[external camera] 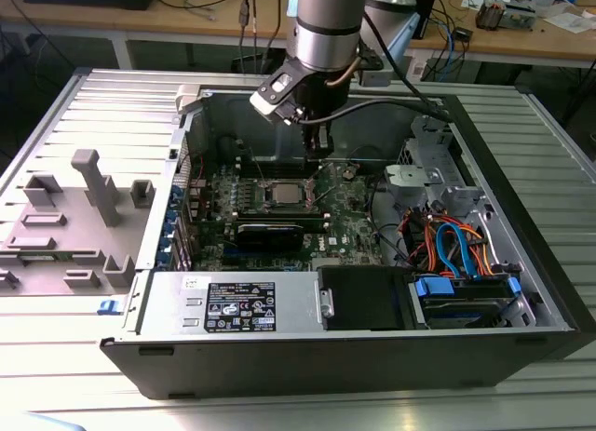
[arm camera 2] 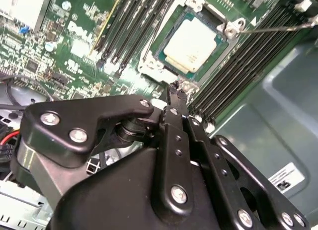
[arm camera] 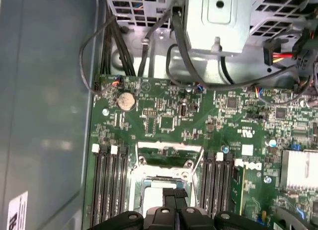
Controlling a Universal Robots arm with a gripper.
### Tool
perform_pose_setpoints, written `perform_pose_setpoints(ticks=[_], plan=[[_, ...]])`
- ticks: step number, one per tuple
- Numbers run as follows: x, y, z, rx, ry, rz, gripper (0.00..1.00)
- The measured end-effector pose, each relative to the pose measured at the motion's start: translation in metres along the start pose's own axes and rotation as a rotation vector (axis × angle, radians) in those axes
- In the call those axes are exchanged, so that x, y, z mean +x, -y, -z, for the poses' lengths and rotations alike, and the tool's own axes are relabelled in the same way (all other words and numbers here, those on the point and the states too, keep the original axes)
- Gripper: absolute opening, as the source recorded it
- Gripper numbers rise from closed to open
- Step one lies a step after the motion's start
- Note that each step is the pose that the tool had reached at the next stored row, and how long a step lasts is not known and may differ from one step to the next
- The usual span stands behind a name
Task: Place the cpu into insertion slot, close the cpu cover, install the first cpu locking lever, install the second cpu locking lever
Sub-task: 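Close the cpu cover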
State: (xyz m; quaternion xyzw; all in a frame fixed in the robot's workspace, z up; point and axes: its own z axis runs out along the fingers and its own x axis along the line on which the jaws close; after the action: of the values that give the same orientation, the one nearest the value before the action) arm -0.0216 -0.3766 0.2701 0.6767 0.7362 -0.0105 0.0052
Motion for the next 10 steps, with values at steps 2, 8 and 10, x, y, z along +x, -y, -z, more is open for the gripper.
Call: perform_pose_setpoints(ticks=[2, 8, 10], plan=[[-0.0008, -0.0086, 0.0001, 0.0078, -0.0005, 0.000, 0.11], [-0.0032, -0.0365, 0.0001, 0.0338, -0.0031, 0.001, 0.11], [-0.0038, -0.0441, -0.0001, 0.0427, -0.0035, 0.001, 0.11]])
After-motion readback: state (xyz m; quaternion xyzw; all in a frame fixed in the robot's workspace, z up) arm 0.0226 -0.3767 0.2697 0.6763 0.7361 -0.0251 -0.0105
